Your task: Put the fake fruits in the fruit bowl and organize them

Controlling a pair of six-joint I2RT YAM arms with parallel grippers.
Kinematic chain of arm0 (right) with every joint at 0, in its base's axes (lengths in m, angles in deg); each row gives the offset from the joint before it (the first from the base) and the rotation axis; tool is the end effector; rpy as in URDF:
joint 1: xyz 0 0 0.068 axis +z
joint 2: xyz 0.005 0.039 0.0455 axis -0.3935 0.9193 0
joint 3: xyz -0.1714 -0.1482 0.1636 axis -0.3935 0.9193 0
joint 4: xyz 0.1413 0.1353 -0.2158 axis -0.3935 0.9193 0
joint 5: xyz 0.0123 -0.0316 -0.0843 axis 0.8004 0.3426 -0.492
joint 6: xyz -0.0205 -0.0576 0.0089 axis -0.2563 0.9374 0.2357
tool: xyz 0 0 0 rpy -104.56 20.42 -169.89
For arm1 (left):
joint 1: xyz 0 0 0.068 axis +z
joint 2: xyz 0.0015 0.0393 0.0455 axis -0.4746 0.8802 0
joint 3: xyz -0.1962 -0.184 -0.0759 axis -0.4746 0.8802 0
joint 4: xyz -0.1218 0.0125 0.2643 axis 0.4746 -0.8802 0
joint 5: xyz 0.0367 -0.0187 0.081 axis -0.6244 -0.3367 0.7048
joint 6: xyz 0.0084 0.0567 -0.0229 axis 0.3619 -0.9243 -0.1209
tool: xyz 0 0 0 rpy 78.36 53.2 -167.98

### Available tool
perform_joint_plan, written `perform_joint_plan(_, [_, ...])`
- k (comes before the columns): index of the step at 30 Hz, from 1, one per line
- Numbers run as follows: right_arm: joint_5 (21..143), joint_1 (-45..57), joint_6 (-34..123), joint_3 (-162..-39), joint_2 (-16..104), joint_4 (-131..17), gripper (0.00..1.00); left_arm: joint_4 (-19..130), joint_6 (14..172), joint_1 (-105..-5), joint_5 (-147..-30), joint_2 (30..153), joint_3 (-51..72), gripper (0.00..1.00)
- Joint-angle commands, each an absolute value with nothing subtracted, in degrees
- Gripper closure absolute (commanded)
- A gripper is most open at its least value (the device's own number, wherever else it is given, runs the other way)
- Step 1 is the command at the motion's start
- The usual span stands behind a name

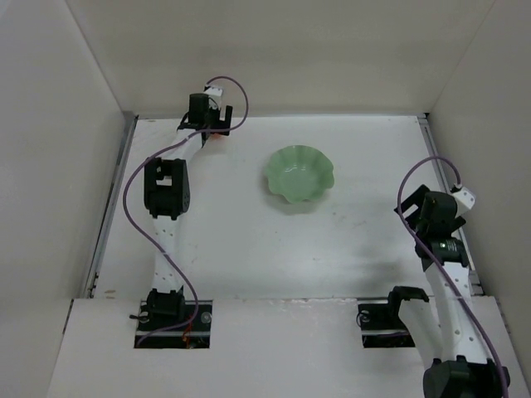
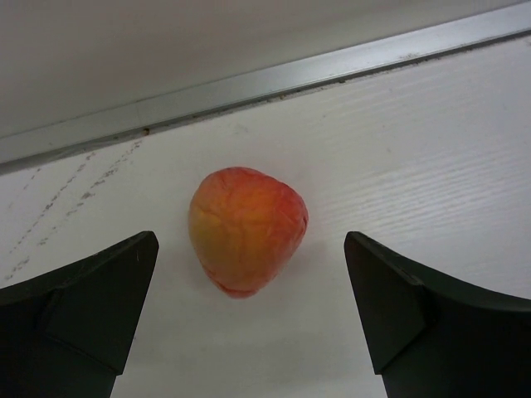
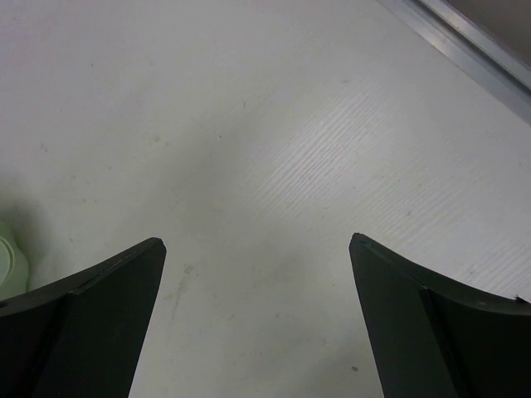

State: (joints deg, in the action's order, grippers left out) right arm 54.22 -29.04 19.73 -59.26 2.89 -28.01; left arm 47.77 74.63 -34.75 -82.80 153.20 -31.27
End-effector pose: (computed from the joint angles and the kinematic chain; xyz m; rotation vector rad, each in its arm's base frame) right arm 0.1874 -0.0353 0.2530 0.8737 1.9576 -0.1201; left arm 0.5971 -0.0693 0.1863 0.2588 2.0602 -0.0479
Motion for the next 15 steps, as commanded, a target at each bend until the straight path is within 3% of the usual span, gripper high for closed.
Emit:
perform_joint_plan(1, [54.87, -30.6, 21.4, -62.46, 1.08, -26.97, 0.0, 54.85, 75.2, -34.79, -80.63, 154.42, -37.16, 0.0])
perform_joint_plan(7, [53.91, -31.13, 21.48, -64.83, 0.02, -22.14, 0.0, 53.98, 75.19, -35.05, -80.28, 161.2, -42.71, 0.01])
perform_joint_plan(15, [51.44, -31.3, 21.92, -68.26, -1.21, -19.49, 0.0, 49.14, 74.23, -34.62, -85.2, 161.47, -42.71, 0.32])
